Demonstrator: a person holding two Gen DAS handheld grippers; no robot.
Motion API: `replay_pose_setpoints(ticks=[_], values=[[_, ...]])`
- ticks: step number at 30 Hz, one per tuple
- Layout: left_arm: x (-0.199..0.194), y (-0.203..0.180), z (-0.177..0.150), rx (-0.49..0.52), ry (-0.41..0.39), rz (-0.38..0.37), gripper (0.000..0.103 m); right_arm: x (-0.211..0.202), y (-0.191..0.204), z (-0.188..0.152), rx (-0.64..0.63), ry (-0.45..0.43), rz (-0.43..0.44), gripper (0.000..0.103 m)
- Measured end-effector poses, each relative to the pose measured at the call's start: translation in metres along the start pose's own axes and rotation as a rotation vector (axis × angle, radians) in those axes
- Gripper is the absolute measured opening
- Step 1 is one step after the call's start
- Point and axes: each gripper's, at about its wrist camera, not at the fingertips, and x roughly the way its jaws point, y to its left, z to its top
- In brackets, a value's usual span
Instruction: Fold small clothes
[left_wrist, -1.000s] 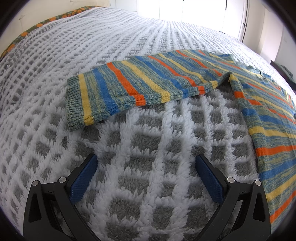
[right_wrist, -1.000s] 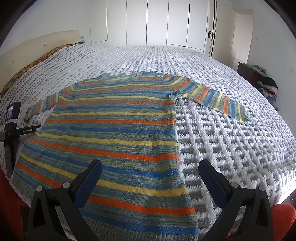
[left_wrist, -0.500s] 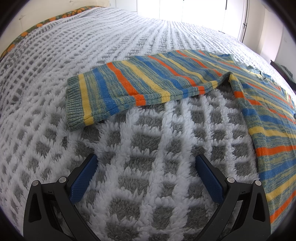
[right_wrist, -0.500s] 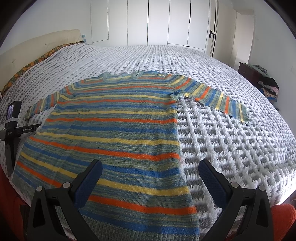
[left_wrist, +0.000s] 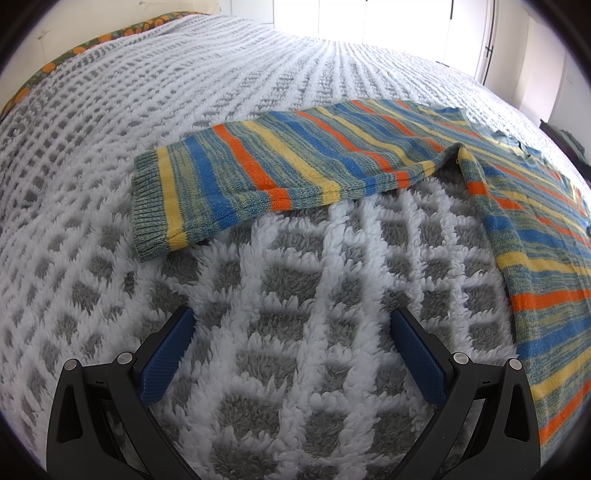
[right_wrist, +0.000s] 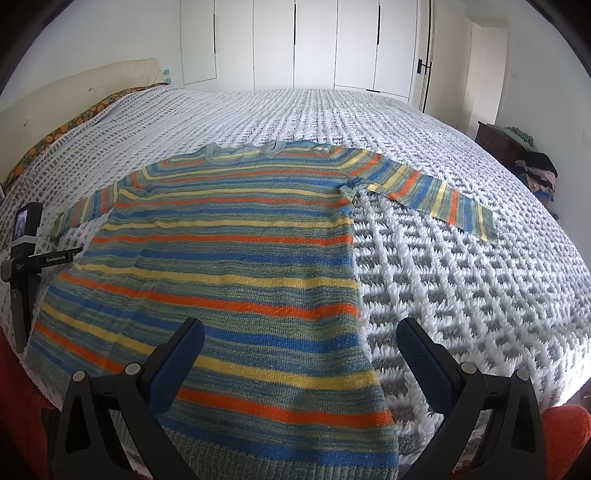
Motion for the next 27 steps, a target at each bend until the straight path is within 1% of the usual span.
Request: replay_pose_setpoints(ticks=[2, 3, 8, 11, 13, 14, 16, 17, 20, 25, 27], values=[[0.002, 0.002, 0.003, 0.0, 0.0, 0.0, 0.103, 0.0, -0.001, 0.0, 0.004, 0.001, 0.0, 0.102], [-0.002, -0.002, -0.003, 0.0, 0.0, 0.0, 0.103, 0.001, -0.002, 0.0, 0.006, 0.002, 0.001, 0.102], [0.001, 0.001, 0.002, 0.0, 0.0, 0.0, 0.103, 0.0, -0.005, 0.001, 0.02, -0.001, 0.002, 0.102], [-0.004, -0.004, -0.005, 0.0, 0.0, 0.0, 0.103, -0.003, -0.008, 0.002, 0.033, -0.012, 0.003, 0.102], [0.001, 0.001, 0.002, 0.0, 0.0, 0.0, 0.103, -0.003, -0.01, 0.002, 0.042, -0.012, 0.0, 0.102], [-0.004, -0.004, -0.005, 0.0, 0.0, 0.0, 0.103, -0.003, -0.011, 0.002, 0.048, -0.009, 0.001, 0.102], [0.001, 0.001, 0.001, 0.0, 0.0, 0.0, 0.103, -0.003, -0.012, 0.002, 0.056, -0.01, 0.001, 0.102], [-0.004, -0.004, -0.005, 0.0, 0.0, 0.0, 0.103, -0.004, -0.012, 0.002, 0.058, -0.013, 0.001, 0.102], [0.003, 0.004, 0.005, 0.0, 0.0, 0.0, 0.103, -0.006, -0.013, 0.002, 0.059, -0.018, 0.001, 0.102], [-0.002, -0.002, -0.002, 0.0, -0.001, 0.0, 0.103, -0.003, -0.013, 0.002, 0.061, -0.012, 0.01, 0.102], [0.001, 0.001, 0.001, 0.0, -0.001, 0.0, 0.103, -0.003, -0.013, 0.002, 0.059, -0.013, 0.013, 0.102]])
